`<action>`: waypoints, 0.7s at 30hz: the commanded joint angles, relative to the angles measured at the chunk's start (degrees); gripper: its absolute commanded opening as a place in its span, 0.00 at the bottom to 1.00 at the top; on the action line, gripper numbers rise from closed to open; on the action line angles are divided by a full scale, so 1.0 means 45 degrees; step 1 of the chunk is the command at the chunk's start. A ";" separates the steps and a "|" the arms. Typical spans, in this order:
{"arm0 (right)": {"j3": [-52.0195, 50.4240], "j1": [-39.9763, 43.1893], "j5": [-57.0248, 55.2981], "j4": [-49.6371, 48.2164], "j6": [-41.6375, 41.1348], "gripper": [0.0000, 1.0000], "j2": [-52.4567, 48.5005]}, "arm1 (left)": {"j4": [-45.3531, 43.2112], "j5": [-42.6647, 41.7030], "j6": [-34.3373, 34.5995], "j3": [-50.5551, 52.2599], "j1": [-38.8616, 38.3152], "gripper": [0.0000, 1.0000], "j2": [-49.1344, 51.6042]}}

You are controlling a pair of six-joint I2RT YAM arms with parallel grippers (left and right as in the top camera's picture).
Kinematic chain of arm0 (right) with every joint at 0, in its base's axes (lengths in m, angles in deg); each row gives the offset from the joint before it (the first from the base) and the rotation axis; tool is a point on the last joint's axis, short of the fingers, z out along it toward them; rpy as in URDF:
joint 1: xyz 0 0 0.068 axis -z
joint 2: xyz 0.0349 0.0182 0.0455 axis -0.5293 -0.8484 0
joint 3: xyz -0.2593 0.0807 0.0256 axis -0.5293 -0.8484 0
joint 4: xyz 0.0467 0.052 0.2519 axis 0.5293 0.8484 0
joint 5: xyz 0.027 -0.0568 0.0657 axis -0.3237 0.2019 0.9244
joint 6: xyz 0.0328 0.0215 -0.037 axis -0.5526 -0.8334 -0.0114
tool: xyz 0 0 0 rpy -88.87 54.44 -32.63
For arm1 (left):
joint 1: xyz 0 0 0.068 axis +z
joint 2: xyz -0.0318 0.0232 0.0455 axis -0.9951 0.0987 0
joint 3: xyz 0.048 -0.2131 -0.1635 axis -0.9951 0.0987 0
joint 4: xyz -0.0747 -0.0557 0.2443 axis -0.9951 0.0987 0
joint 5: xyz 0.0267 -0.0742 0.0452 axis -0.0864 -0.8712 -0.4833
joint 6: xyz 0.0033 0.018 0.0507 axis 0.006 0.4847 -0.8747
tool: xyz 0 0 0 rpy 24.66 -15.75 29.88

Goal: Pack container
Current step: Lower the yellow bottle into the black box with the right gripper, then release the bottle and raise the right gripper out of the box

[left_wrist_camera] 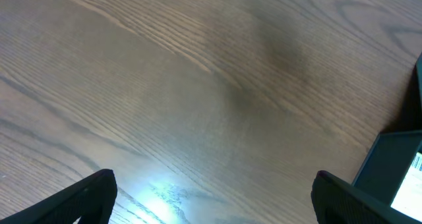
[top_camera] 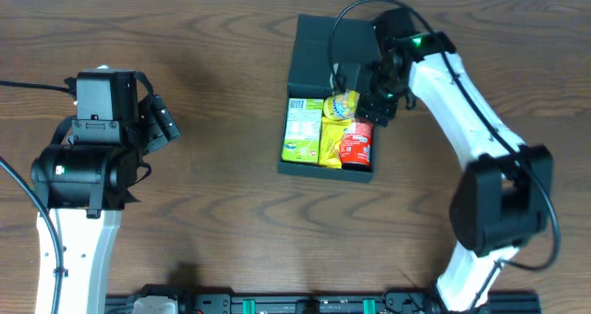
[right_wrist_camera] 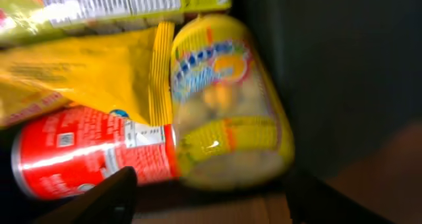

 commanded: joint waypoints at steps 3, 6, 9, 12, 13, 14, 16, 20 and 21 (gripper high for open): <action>0.0359 -0.0146 0.0962 0.0000 -0.1496 0.70 0.1200 | 0.0039 0.0010 0.0141 0.0107 0.0078 0.95 0.0024; 0.0355 -0.0146 0.1647 -0.0204 -0.2035 0.31 0.1214 | 0.0039 0.0010 0.0141 0.0107 0.0078 0.95 0.0024; 0.0345 -0.0141 0.1690 -0.0257 -0.2778 0.02 0.1185 | 0.0039 0.0010 0.0141 0.0107 0.0078 0.95 0.0024; 0.0306 -0.0141 0.1690 -0.0253 -0.3045 0.02 0.1175 | 0.0039 0.0005 0.0141 0.0107 0.0078 0.95 0.0024; 0.0291 -0.0141 0.1700 -0.0272 -0.3045 0.01 0.1132 | 0.0039 0.0005 0.0141 0.0107 0.0078 0.95 0.0024; 0.0282 -0.0141 0.1700 -0.0325 -0.3045 0.01 0.1083 | 0.0039 0.0010 0.0141 0.0107 0.0078 0.95 0.0024; 0.0180 -0.0141 0.1792 -0.0529 -0.3113 0.02 0.0923 | 0.0039 0.0010 0.0141 0.0107 0.0078 0.95 0.0024; -0.0019 -0.0141 0.1695 -0.0879 -0.3531 0.01 0.0447 | 0.0039 0.0005 0.0141 0.0107 0.0078 0.95 0.0024; -0.0019 -0.0141 0.1574 -0.0884 -0.3536 0.01 0.0306 | 0.0039 0.0010 0.0141 0.0107 0.0078 0.95 0.0024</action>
